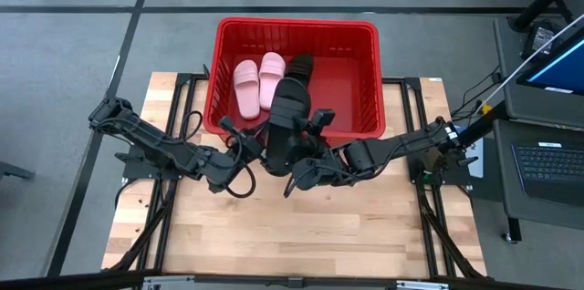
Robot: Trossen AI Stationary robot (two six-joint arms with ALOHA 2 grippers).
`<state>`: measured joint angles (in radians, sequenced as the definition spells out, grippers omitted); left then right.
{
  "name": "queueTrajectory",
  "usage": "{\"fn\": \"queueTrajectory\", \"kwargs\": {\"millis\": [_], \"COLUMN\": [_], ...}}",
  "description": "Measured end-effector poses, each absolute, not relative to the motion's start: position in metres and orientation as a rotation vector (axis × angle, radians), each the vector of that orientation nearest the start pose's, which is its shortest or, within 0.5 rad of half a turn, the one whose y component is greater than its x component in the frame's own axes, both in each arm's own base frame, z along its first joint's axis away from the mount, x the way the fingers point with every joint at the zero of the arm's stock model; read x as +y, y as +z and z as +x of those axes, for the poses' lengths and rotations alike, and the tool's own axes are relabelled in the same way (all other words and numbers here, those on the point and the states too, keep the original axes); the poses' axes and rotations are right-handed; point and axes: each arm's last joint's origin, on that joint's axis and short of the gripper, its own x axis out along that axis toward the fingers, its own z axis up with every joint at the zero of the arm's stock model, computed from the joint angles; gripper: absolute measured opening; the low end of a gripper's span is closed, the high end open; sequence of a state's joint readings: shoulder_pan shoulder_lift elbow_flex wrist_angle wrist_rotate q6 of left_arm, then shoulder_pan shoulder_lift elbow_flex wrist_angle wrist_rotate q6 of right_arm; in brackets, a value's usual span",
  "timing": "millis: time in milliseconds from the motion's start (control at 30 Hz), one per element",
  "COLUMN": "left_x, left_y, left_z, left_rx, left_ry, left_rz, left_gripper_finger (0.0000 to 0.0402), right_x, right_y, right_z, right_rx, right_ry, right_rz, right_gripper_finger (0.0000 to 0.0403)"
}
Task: Pick and place slides into bin
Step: Put the black slide into the red bin
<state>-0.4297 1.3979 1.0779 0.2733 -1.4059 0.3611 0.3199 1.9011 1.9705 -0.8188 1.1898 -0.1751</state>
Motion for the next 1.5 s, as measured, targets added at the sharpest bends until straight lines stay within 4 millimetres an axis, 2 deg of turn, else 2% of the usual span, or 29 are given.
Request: {"fn": "queueTrajectory", "kwargs": {"millis": [200, 367, 667, 1000, 1233, 1500], "left_x": [-0.099, -0.099, -0.099, -0.099, -0.102, -0.097], "left_y": [0.34, 0.34, 0.342, 0.344, 0.35, 0.368], "left_z": [0.283, 0.284, 0.283, 0.284, 0.282, 0.268], "left_rx": [0.204, 0.199, 0.19, 0.181, 0.158, 0.1], "left_ry": [0.957, 0.948, 0.952, 0.916, 0.842, 0.774], "left_rz": [0.369, 0.366, 0.353, 0.363, 0.391, 0.363], "left_gripper_finger": [0.0003, 0.0003, 0.0003, 0.0012, 0.0058, 0.0104], "right_x": [0.104, 0.108, 0.109, 0.109, 0.11, 0.11], "right_y": [0.384, 0.395, 0.397, 0.396, 0.397, 0.398], "right_z": [0.39, 0.388, 0.386, 0.385, 0.386, 0.387], "right_rx": [0.621, 0.589, 0.6, 0.606, 0.6, 0.6], "right_ry": [-0.78, -0.773, -0.737, -0.746, -0.736, -0.725], "right_rz": [-0.688, -0.664, -0.666, -0.675, -0.663, -0.673], "right_gripper_finger": [0.0135, 0.0092, 0.0016, 0.0016, 0.0016, 0.0016]}}
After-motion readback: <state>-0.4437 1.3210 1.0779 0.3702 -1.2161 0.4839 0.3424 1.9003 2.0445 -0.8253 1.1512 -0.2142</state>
